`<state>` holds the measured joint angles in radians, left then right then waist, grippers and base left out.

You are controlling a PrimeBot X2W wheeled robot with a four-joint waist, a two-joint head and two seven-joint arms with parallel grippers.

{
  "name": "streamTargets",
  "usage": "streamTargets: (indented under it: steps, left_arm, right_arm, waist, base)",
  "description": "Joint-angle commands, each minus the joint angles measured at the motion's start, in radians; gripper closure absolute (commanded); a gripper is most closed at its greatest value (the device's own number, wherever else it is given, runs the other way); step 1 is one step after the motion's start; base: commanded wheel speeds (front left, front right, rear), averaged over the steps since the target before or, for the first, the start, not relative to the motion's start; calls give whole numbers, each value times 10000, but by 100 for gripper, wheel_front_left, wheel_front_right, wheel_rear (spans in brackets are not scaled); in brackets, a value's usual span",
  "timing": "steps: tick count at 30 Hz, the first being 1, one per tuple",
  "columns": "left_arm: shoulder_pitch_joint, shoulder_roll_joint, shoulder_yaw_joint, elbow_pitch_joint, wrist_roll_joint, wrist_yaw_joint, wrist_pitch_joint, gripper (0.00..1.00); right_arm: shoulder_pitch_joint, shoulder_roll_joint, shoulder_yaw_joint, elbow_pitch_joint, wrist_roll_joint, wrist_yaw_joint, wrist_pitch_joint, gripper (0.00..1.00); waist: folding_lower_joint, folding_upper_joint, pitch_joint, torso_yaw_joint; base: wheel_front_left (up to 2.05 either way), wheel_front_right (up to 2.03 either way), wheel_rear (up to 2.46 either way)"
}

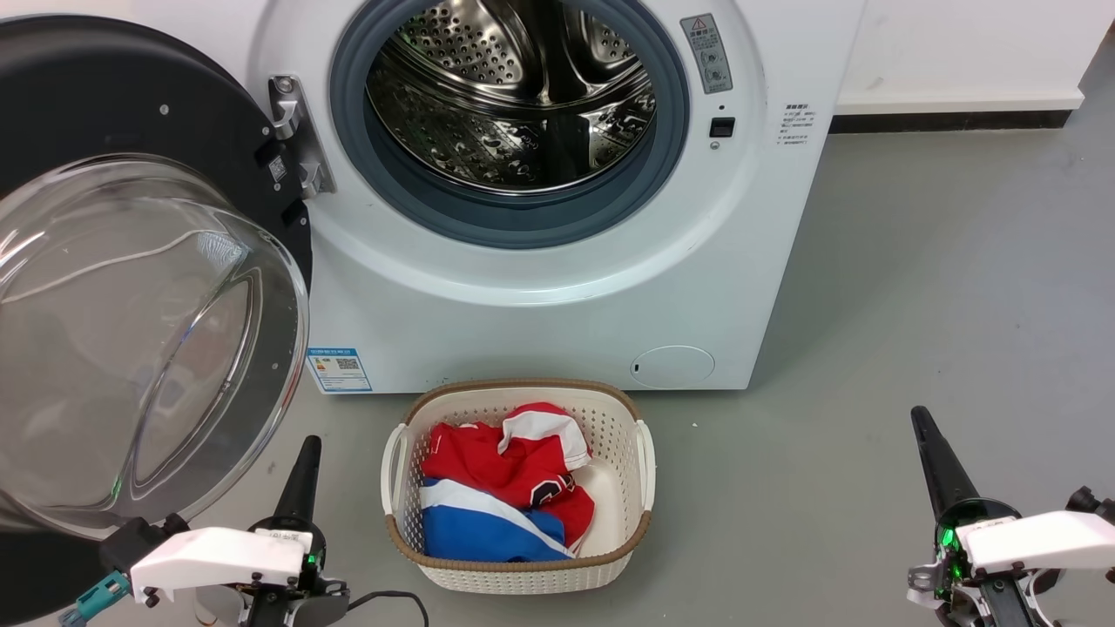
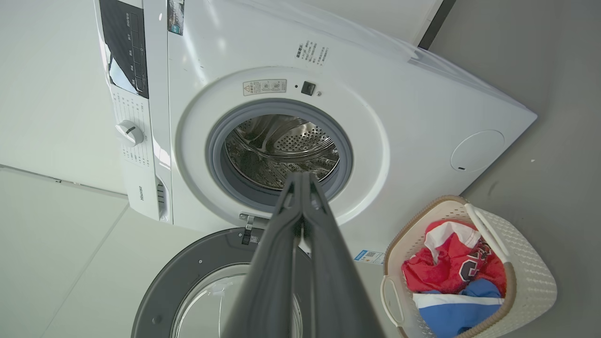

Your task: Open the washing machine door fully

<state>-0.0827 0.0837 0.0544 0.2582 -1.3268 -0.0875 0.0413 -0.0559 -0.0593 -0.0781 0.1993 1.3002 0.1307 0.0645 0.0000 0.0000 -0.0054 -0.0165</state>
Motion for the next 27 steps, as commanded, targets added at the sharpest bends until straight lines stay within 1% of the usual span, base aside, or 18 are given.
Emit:
streamTargets:
  steps: [1,27]
  left_arm:
    - [-191,-17,76,-96,-176,-57,47,100]
    - [-289,-245,456,-125,-2045,-346,538,100]
  right_arm:
    - [-206,-48,-27,-5,226,1,48,100]
    - [-485,-19,-182,324,2322,1,307,100]
  waist:
    - [0,0,2,5]
    - [0,0,56,109]
  base:
    - [0,0,0]
    - [0,0,0]
